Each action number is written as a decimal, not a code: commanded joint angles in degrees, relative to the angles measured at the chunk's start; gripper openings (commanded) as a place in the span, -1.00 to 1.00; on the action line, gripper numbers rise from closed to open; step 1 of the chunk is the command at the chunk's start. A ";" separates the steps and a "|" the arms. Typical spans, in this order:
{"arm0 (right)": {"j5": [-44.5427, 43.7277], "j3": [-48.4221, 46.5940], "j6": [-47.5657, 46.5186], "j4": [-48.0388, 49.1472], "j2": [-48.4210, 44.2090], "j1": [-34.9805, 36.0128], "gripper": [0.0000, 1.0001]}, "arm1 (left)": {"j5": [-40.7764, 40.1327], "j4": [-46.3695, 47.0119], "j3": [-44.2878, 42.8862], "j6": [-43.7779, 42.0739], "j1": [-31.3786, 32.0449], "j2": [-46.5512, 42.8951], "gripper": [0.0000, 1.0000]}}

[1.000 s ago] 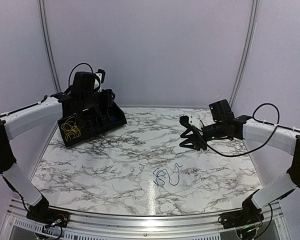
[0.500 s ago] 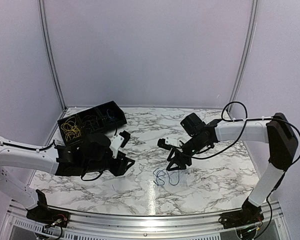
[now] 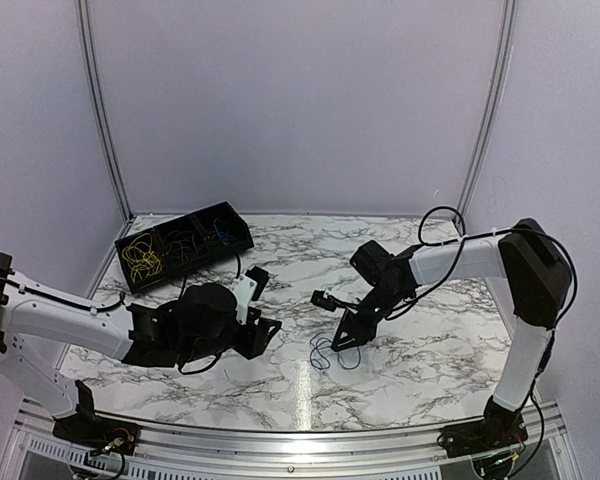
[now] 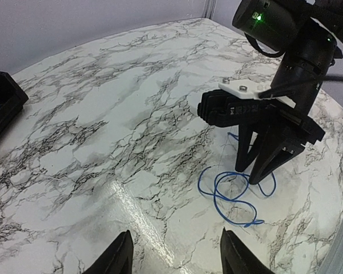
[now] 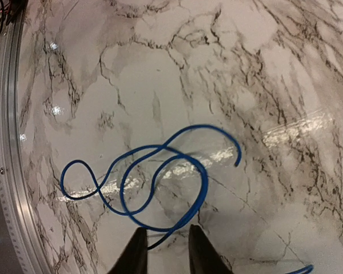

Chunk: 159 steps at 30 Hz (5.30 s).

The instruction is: Untangle the cables

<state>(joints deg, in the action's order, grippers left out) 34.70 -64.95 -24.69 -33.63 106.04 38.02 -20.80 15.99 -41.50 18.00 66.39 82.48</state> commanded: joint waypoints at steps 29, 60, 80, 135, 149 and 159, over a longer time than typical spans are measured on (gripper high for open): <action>23.98 -4.66 -6.40 -9.11 -18.40 -1.86 -1.00 | 1.96 29.73 -9.85 12.82 -3.98 32.89 -0.44; 17.10 -25.86 -1.17 -10.53 -31.81 -9.02 -1.00 | -1.23 34.10 5.36 11.34 -9.24 25.30 -0.13; 14.20 -13.59 -3.14 -4.42 -22.19 -4.69 -1.00 | 24.20 27.08 -1.76 -14.12 -7.33 3.49 0.12; 1.99 16.57 -4.96 12.99 -35.22 -18.95 0.14 | 26.42 -2.85 -57.93 -18.35 -48.45 40.06 -1.00; 3.26 15.27 -6.22 11.39 -32.31 -18.95 0.14 | 28.03 -2.38 -45.93 -18.35 -52.23 36.46 -1.00; 3.20 15.19 -6.64 10.79 -31.66 -18.95 0.14 | 26.35 -11.00 -53.92 -18.85 -52.33 44.60 -1.00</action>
<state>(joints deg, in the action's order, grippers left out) 37.10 -48.10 -30.48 -21.85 73.71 19.59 6.39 9.10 -92.99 -0.47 14.46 124.29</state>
